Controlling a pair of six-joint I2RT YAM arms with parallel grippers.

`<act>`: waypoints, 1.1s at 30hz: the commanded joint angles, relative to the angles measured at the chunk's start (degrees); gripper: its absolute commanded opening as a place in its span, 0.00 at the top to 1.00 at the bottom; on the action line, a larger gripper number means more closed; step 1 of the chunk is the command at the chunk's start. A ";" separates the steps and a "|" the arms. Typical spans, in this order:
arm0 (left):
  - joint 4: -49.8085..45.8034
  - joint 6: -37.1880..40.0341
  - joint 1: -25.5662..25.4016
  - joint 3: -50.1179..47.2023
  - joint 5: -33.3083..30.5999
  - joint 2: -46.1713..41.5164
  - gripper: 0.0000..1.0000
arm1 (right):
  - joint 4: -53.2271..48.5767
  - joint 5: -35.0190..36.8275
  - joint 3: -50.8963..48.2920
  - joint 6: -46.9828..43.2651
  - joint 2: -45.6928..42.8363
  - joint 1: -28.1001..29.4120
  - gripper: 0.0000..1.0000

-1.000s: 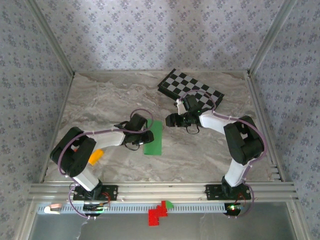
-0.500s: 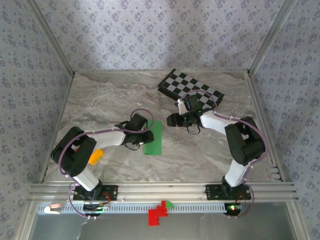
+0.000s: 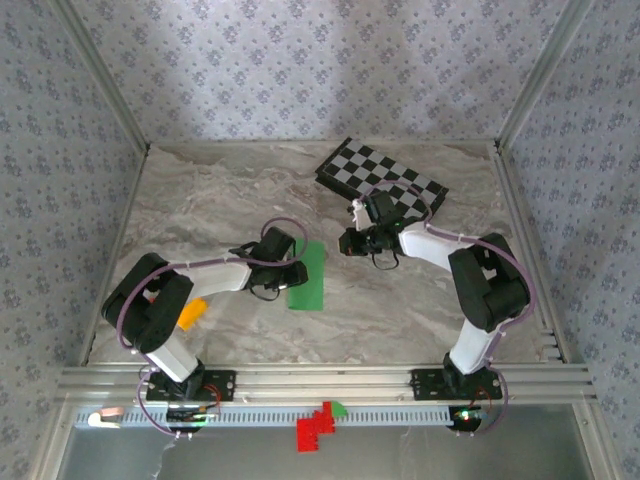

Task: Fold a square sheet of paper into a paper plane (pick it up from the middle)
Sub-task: Hold the square sheet of paper at the center of the table.

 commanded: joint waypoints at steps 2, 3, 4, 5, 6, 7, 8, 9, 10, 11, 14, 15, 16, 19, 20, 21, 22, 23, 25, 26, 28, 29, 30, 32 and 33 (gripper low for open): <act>-1.23 0.22 0.71 -2.47 -8.46 5.40 0.58 | -0.81 -1.15 1.06 0.38 1.25 1.11 1.00; -1.25 0.24 0.77 -2.46 -8.46 5.49 0.58 | -0.93 -1.20 1.13 0.31 1.42 1.33 1.00; -0.98 0.14 0.71 -2.45 -8.48 5.57 0.58 | -1.12 -1.20 1.22 0.33 1.57 1.56 1.00; -1.02 0.18 0.75 -2.47 -8.46 5.66 0.58 | -1.20 -1.20 1.30 0.23 1.66 1.72 1.00; -1.03 0.28 0.64 -2.37 -8.46 5.75 0.58 | -1.36 -1.20 1.40 0.14 1.70 1.74 1.00; -1.02 0.36 0.62 -2.29 -8.46 5.84 0.58 | -1.42 -1.15 1.40 0.09 1.70 1.78 1.00; -1.19 0.40 0.62 -2.21 -8.46 5.90 0.58 | -1.57 -1.07 1.42 0.12 1.70 1.74 1.00; -1.21 0.46 0.62 -2.19 -8.46 5.93 0.58 | -1.61 -1.10 1.48 0.01 1.70 1.74 1.00; -1.20 0.41 0.60 -2.15 -8.46 6.02 0.58 | -1.67 -1.11 1.53 0.00 1.64 1.78 1.00; -1.25 0.52 0.56 -2.19 -8.46 6.09 0.58 | -1.61 -1.09 1.49 0.12 1.58 1.77 1.00; -1.04 0.55 0.53 -2.37 -8.54 6.35 0.58 | -1.40 -1.17 1.26 0.17 1.53 1.87 1.00; -0.99 0.55 0.53 -2.36 -8.67 6.52 0.57 | -1.30 -1.19 1.13 0.34 1.45 1.86 1.00; -0.80 0.47 0.53 -2.32 -8.63 6.71 0.57 | -1.10 -1.35 0.92 0.40 1.45 1.95 1.00; -0.77 0.55 0.44 -2.11 -8.63 7.24 0.57 | -0.74 -1.66 0.52 0.77 1.44 2.17 1.00; -0.67 0.54 0.44 -2.11 -8.64 7.40 0.57 | -0.71 -1.68 0.44 0.82 1.51 2.29 1.00; -0.64 0.56 0.44 -2.11 -8.68 7.50 0.56 | -0.73 -1.64 0.43 0.72 1.44 2.34 1.00; -0.68 0.62 0.36 -2.11 -8.64 7.56 0.57 | -0.71 -1.56 0.39 0.66 1.45 2.46 1.00; -0.77 0.65 0.35 -2.13 -8.76 7.68 0.57 | -0.87 -1.55 0.34 0.64 1.57 2.41 1.00; -0.85 0.67 0.35 -2.25 -8.94 7.77 0.57 | -0.82 -1.48 0.40 0.63 1.61 2.48 1.00; -0.78 0.67 0.36 -2.28 -8.98 7.86 0.57 | -0.73 -1.54 0.40 0.69 1.66 2.47 1.00; -0.82 0.82 0.36 -2.37 -9.14 8.00 0.57 | -0.77 -1.88 0.60 0.79 1.87 2.44 1.00; -0.82 0.82 0.36 -2.28 -9.16 8.08 0.57 | -0.78 -2.05 0.70 0.96 1.96 2.55 1.00; -0.77 0.84 0.35 -2.31 -9.23 8.17 0.57 | -0.75 -2.36 0.74 1.08 2.05 2.66 1.00; -0.82 0.93 0.35 -2.28 -9.07 8.39 0.57 | -0.27 -3.39 0.70 1.92 2.22 2.87 1.00; -0.77 0.90 0.36 -2.28 -9.07 8.47 0.57 | 0.00 -3.99 0.56 2.39 2.36 3.05 1.00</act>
